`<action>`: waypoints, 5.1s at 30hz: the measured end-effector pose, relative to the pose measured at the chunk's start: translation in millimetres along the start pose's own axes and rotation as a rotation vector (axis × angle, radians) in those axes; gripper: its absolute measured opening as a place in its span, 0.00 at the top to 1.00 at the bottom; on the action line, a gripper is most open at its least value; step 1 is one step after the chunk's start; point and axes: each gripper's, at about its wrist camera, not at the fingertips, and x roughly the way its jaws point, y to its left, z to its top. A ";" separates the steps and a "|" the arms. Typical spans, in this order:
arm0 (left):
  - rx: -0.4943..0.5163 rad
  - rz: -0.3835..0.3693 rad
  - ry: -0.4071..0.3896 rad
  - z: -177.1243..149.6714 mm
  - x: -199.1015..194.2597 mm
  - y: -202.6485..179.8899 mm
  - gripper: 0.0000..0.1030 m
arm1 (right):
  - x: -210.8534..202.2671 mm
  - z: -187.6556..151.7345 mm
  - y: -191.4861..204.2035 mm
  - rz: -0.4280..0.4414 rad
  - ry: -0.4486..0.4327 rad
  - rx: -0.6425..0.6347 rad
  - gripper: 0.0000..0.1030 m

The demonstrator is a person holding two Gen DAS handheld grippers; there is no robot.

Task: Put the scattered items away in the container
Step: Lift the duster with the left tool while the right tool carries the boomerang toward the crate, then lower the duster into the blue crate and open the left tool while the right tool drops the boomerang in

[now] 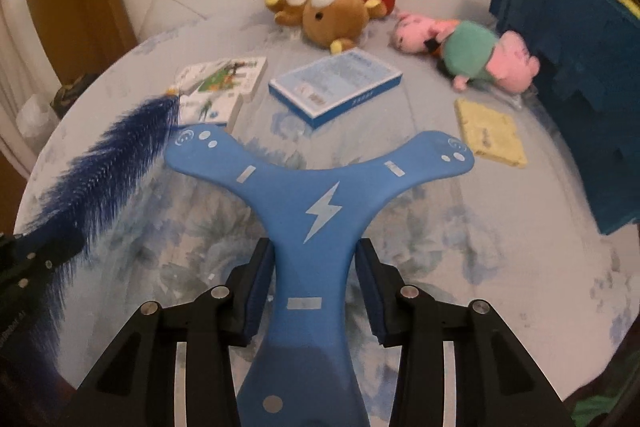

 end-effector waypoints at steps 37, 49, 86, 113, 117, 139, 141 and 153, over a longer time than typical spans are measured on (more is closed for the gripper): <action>-0.003 -0.019 -0.257 129.6 -117.1 -164.0 0.85 | -176.5 131.0 -190.2 -0.054 -0.372 -0.038 0.60; 0.108 -0.109 -0.303 197.0 -113.1 -257.2 0.85 | -198.5 163.6 -284.4 -0.107 -0.432 0.094 0.60; 0.207 -0.126 -0.183 253.4 -51.5 -614.1 0.29 | -153.2 142.5 -670.5 -0.146 -0.323 0.282 0.40; 0.220 -0.105 -0.096 436.8 14.4 -618.0 0.46 | -130.3 339.3 -703.1 -0.127 -0.248 0.210 0.47; 0.212 -0.140 -0.125 438.9 19.8 -611.1 0.18 | -110.6 349.5 -698.9 -0.164 -0.221 0.201 0.05; 0.208 -0.202 -0.225 333.4 -94.4 -574.5 0.17 | -196.4 243.6 -652.1 -0.104 -0.302 0.190 0.00; 0.213 -0.206 -0.232 316.0 -105.3 -567.0 0.17 | -203.6 227.2 -644.4 -0.092 -0.319 0.197 0.00; 0.165 -0.122 -0.273 245.7 -140.4 -522.5 0.17 | -222.4 162.1 -600.0 -0.081 -0.344 0.209 0.00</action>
